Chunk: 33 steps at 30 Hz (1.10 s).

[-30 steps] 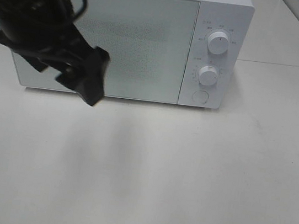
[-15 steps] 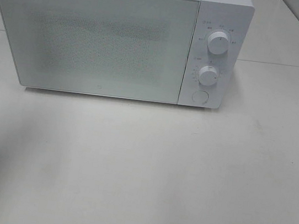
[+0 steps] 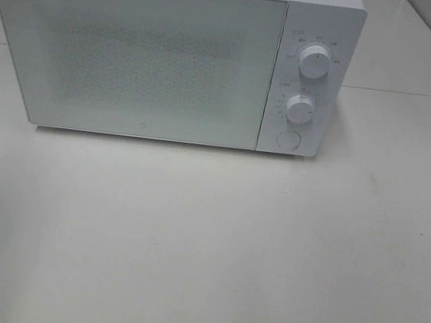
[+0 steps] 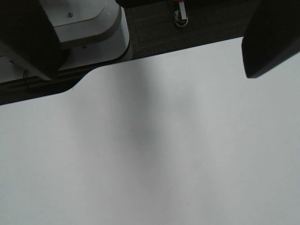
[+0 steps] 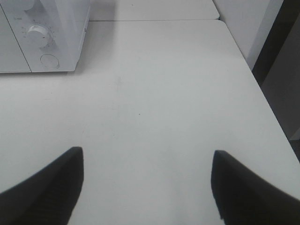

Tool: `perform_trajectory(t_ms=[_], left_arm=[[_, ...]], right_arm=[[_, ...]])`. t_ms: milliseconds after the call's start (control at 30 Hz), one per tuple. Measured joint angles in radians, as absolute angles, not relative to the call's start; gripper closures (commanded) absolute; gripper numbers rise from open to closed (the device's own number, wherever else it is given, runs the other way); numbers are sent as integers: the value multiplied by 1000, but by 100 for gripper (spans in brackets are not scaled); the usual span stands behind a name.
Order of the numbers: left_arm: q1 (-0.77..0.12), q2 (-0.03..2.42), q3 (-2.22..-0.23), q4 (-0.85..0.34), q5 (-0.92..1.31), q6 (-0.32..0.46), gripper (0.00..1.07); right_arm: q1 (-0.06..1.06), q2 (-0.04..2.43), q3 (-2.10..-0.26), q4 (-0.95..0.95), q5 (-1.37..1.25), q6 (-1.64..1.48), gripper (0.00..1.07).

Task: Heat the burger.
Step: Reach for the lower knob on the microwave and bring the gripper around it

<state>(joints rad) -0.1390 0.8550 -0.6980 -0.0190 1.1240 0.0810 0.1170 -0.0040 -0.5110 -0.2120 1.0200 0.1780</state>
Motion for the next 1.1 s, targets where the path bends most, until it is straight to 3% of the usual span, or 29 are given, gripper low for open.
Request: perform_trajectory(t_ms=[400, 1100], left_arm=[[-139, 493, -510, 23, 1027, 81, 9], [-139, 30, -501, -20, 1043, 80, 9]], right_arm=[[117, -4, -511, -212, 1020, 178, 34], [117, -4, -511, -213, 1020, 178, 34]])
